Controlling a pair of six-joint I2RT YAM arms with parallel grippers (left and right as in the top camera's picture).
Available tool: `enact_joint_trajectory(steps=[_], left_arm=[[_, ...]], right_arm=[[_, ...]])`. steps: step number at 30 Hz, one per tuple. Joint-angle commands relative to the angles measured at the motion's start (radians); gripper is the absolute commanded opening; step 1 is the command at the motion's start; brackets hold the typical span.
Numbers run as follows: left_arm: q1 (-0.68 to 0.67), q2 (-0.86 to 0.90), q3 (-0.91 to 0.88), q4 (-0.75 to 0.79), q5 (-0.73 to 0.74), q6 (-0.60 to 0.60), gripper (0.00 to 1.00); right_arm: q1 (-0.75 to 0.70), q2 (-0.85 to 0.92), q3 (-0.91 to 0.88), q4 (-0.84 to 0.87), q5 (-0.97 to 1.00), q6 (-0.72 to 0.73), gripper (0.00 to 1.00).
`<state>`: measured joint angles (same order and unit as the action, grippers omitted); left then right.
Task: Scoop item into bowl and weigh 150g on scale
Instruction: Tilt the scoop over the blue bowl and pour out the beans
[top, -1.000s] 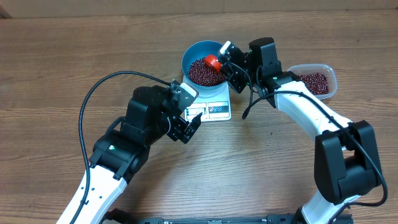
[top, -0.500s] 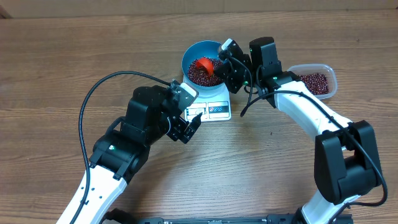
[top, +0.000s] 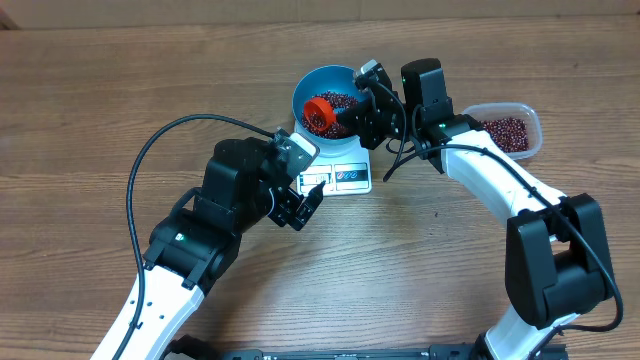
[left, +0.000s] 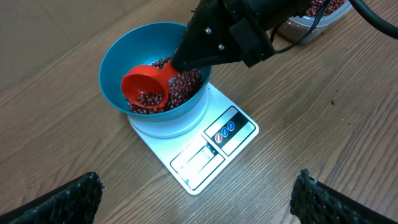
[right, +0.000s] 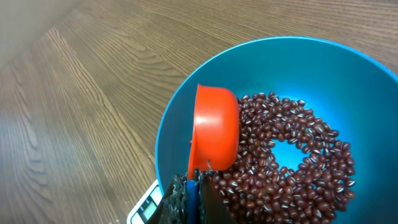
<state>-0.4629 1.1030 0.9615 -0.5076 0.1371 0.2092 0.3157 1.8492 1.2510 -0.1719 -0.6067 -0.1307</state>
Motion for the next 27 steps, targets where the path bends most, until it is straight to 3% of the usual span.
enact_joint_trajectory(steps=[1,5,13,27], left_arm=[[0.005,-0.003,-0.002,0.002,-0.007,-0.015,1.00],[0.005,-0.003,-0.002,0.002,-0.007,-0.015,1.00],[0.005,-0.003,-0.002,0.002,-0.007,-0.015,1.00],[0.005,-0.003,-0.002,0.002,-0.007,-0.015,1.00]], right_arm=[[-0.012,0.008,0.014,0.016,-0.025,0.060,0.04],[-0.045,0.008,0.014,0.037,-0.031,0.173,0.07],[-0.117,0.008,0.014,0.052,-0.179,0.232,0.04],[-0.138,-0.044,0.014,0.055,-0.222,0.235,0.04]])
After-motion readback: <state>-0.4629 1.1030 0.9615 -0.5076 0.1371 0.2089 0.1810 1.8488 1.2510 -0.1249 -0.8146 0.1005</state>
